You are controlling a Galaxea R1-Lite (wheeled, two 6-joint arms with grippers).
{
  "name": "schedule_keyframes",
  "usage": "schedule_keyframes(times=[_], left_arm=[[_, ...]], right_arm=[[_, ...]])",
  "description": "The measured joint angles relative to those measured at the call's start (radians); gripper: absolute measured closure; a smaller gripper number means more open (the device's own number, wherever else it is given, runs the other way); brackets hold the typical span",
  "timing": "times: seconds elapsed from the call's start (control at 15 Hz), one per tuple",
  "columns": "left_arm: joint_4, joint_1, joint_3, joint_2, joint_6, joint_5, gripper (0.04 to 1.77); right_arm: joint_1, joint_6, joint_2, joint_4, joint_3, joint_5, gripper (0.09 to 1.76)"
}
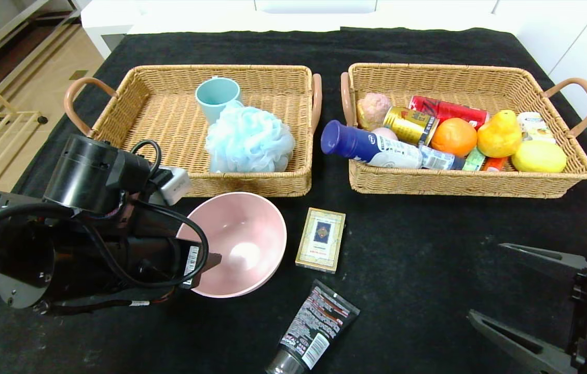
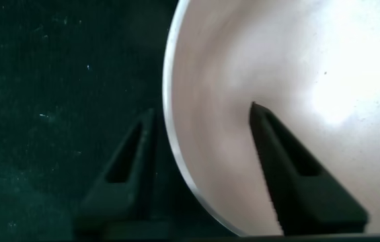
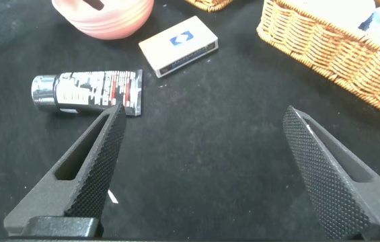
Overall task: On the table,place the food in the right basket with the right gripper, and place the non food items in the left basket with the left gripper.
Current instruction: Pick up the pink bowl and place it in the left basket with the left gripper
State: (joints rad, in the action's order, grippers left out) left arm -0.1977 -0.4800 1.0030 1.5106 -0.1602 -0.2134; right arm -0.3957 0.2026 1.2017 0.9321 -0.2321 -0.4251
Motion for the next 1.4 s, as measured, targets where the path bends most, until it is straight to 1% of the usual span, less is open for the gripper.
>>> schedule_keyframes(times=[0.13,0.27,1.13,1.4], left_arm=[[0.0,0.0,-0.001,0.001,0.001,0.0,1.03],[0.012,-0.003,0.006,0.0,0.0,0.003,1.63],[-0.001,-0.002,-0.009,0.002,0.016,0.003,1.62],[-0.003,-0.006,-0.023,-0.04,0.041,0.014,1.62]], right_arm=[[0.0,-0.002,0.004,0.0,0.0,0.0,0.15],[0.0,-0.003,0.008,0.001,0.0,0.001,0.15],[-0.001,-0.025,0.028,0.003,0.001,0.0,0.14],[-0.002,-0.023,0.028,0.003,0.004,0.0,0.14]])
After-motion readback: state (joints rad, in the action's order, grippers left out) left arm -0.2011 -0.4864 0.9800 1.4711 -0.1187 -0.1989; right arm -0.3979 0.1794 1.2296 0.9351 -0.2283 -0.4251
